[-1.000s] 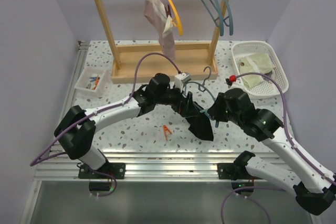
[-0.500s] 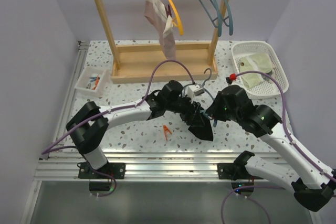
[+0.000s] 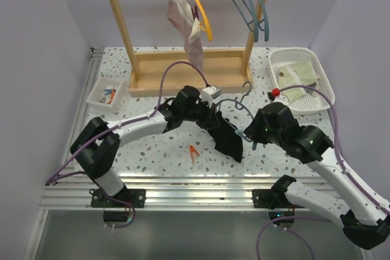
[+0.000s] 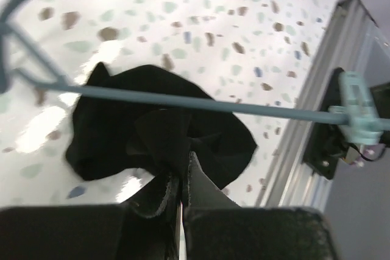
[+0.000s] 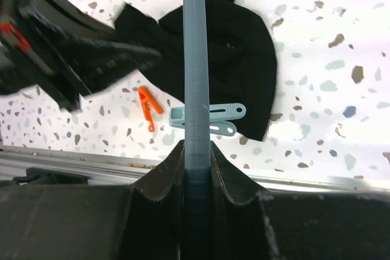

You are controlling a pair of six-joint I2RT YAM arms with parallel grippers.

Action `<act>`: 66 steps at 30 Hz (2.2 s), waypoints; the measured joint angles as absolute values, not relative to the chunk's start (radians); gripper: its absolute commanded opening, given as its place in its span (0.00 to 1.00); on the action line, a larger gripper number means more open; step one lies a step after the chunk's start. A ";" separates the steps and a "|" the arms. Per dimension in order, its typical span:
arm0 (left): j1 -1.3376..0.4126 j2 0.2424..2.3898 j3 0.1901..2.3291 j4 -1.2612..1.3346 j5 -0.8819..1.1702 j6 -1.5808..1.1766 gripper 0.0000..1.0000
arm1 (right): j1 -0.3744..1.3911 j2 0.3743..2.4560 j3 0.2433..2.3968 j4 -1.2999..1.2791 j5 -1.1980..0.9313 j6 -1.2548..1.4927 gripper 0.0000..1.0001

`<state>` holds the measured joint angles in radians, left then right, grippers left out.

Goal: Remove the underwear clipped to the hanger

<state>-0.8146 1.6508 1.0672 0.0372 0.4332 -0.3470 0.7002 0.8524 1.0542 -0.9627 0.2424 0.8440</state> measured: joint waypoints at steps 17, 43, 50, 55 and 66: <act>-0.709 1.601 1.028 -0.064 0.324 -0.383 0.00 | 0.700 0.796 1.028 -0.997 0.270 0.798 0.00; -0.641 1.491 1.054 -0.140 0.538 -0.427 1.00 | 0.700 0.780 1.029 -0.942 0.135 0.590 0.00; -0.656 1.581 1.073 -0.044 0.617 -0.664 1.00 | 0.700 0.758 1.038 -0.899 0.144 0.645 0.00; -0.663 1.586 1.051 0.079 0.627 -0.934 1.00 | 0.700 0.665 0.992 -0.823 0.177 0.683 0.00; -0.668 1.716 1.045 0.253 0.585 -1.349 1.00 | 0.700 0.562 0.833 -0.662 0.192 0.715 0.00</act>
